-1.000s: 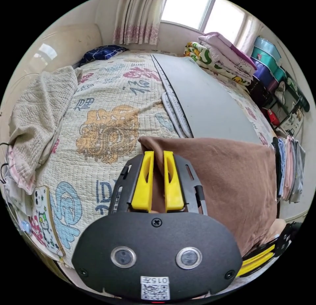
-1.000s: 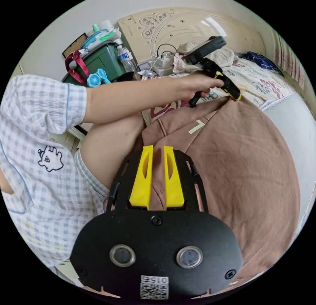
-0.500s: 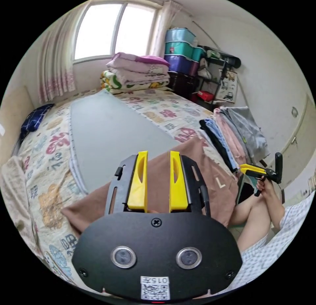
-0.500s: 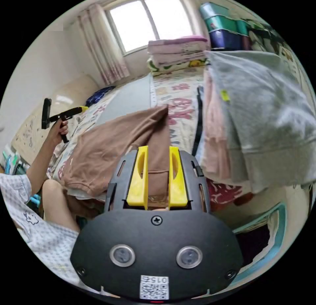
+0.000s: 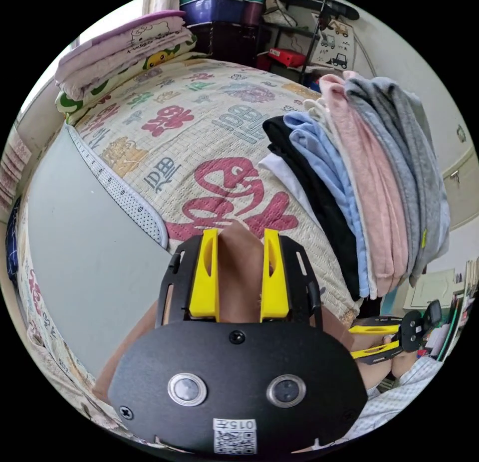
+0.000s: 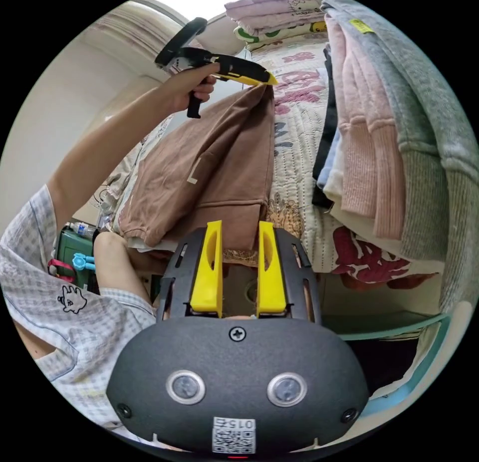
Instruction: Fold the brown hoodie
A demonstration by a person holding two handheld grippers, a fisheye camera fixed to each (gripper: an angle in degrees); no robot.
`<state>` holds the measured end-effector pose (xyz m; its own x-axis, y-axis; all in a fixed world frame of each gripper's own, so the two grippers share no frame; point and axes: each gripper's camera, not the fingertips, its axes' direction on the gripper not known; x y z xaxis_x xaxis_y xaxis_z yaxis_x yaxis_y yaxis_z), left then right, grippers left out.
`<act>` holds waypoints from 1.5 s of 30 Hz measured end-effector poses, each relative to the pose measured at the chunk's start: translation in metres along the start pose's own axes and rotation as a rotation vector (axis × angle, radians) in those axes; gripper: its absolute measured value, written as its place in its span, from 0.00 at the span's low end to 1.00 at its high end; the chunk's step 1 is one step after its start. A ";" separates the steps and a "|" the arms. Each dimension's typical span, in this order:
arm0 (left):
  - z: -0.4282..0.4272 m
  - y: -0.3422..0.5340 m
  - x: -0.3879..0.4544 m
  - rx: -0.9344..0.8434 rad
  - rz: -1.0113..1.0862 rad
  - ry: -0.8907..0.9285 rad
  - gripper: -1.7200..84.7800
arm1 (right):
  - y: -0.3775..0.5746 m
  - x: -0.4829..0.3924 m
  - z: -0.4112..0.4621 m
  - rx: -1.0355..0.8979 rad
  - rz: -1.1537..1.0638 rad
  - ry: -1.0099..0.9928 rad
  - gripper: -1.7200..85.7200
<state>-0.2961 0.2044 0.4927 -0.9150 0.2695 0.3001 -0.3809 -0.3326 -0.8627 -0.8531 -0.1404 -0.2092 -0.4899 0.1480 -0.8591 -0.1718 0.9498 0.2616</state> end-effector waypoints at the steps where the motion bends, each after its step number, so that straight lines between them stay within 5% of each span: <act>1: 0.016 -0.005 -0.004 -0.028 -0.020 -0.003 0.15 | -0.001 -0.003 0.004 -0.010 -0.024 0.024 0.13; 4: 0.047 -0.006 -0.004 -0.122 -0.008 -0.083 0.09 | 0.000 -0.008 0.010 -0.030 -0.093 0.025 0.08; 9: 0.006 0.007 -0.011 -0.007 -0.005 -0.072 0.05 | 0.023 0.004 -0.014 0.079 -0.115 0.010 0.03; 16: -0.153 0.031 -0.032 0.330 -0.053 0.035 0.03 | 0.088 0.030 -0.104 0.411 -0.143 0.166 0.02; 20: -0.253 0.084 -0.057 0.510 0.003 0.156 0.03 | 0.153 -0.003 -0.157 0.599 -0.466 0.170 0.02; 27: -0.351 0.293 -0.187 0.606 -0.080 0.168 0.03 | 0.143 -0.096 -0.077 0.396 -0.858 -0.242 0.02; 35: -0.265 0.549 -0.358 0.440 -0.501 -0.020 0.04 | 0.137 -0.200 0.168 -0.134 -1.020 -0.218 0.04; 40: -0.248 0.600 -0.381 0.482 -0.635 0.017 0.05 | 0.145 -0.191 0.176 -0.191 -1.015 -0.233 0.10; 45: -0.270 0.632 -0.371 0.557 -0.667 -0.083 0.10 | 0.134 -0.135 0.121 -0.027 -0.910 -0.317 0.12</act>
<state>-0.1614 0.1379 -0.2735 -0.4761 0.5063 0.7190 -0.8303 -0.5282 -0.1779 -0.7071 0.0002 -0.1114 0.0934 -0.5705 -0.8159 -0.3932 0.7318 -0.5567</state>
